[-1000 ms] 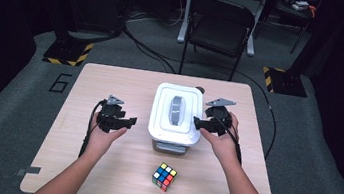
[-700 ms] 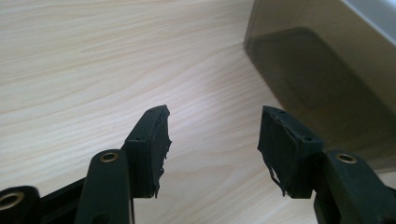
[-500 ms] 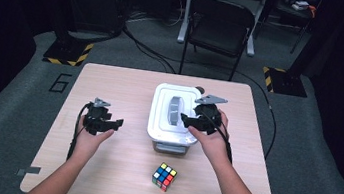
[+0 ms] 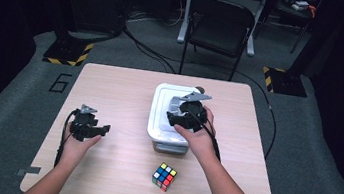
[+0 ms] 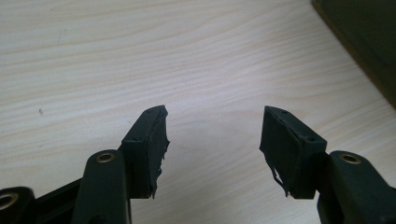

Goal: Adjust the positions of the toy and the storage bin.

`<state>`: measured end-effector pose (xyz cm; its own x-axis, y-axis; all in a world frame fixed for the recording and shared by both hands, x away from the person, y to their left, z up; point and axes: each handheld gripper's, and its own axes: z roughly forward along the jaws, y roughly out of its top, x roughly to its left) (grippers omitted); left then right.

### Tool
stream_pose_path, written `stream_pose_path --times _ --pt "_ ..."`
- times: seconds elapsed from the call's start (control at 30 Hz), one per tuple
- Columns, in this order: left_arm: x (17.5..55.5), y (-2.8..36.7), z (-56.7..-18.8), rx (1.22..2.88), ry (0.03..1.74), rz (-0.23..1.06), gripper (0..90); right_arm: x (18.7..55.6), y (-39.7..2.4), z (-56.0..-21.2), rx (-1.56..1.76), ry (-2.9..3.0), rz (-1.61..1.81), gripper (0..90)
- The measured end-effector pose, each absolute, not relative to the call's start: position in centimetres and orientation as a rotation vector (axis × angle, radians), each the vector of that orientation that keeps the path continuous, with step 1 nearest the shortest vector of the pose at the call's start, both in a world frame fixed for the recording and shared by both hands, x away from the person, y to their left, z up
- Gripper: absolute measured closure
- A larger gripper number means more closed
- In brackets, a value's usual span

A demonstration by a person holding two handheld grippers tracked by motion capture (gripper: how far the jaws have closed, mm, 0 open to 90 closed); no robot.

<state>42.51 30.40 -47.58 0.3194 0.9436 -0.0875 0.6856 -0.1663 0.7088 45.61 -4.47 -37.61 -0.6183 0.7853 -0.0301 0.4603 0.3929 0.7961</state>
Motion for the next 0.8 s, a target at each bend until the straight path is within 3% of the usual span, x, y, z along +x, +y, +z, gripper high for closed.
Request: stream_pose_path --times 0.2,0.43,0.8 --pt "42.1 31.0 -48.5 1.942 1.451 0.492 41.0 46.0 -3.3 -38.2 1.096 2.257 1.062 37.3" --pt "42.0 31.8 -49.1 1.908 1.483 0.494 40.9 46.2 -3.6 -38.6 1.084 2.275 1.044 53.3" --pt "41.7 32.1 -49.8 1.910 1.498 0.492 40.8 45.9 -5.2 -38.3 1.020 2.311 0.998 57.5"
